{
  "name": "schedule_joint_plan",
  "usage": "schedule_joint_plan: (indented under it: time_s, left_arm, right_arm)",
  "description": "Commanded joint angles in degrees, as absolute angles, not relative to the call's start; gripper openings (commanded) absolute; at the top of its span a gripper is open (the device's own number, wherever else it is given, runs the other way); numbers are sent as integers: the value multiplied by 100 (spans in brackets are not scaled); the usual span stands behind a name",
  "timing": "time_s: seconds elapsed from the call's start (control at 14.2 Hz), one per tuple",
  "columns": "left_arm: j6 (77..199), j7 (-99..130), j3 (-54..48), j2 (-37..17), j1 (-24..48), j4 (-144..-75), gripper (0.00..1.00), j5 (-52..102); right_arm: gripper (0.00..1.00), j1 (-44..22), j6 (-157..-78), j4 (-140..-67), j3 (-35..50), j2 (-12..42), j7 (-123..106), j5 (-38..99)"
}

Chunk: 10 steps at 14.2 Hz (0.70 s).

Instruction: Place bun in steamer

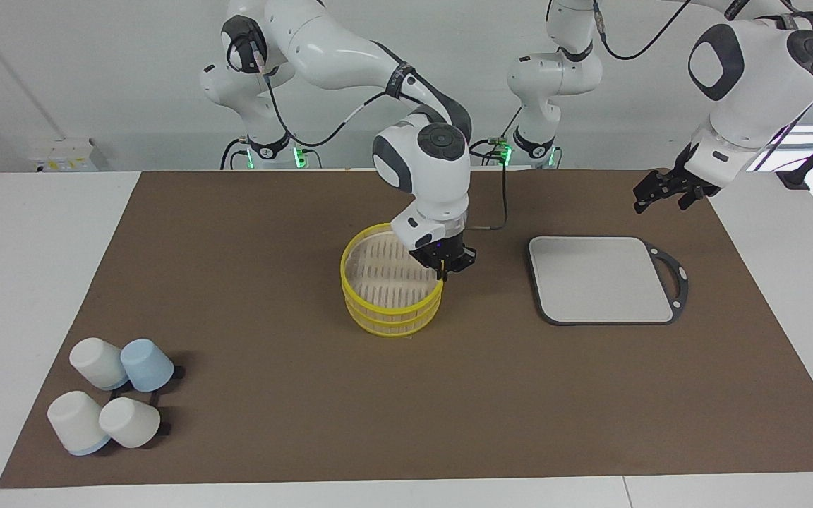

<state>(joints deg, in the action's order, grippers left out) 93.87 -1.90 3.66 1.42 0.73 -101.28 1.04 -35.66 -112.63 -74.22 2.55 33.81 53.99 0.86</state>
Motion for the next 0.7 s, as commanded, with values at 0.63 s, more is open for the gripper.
schedule_joint_plan:
  time_s: [0.63]
  left_arm:
    - [9510,-220,334,281,62,-10266,100,-9]
  right_arm:
    - [0,-3586,-11408,-7664,255,3261,5494,62]
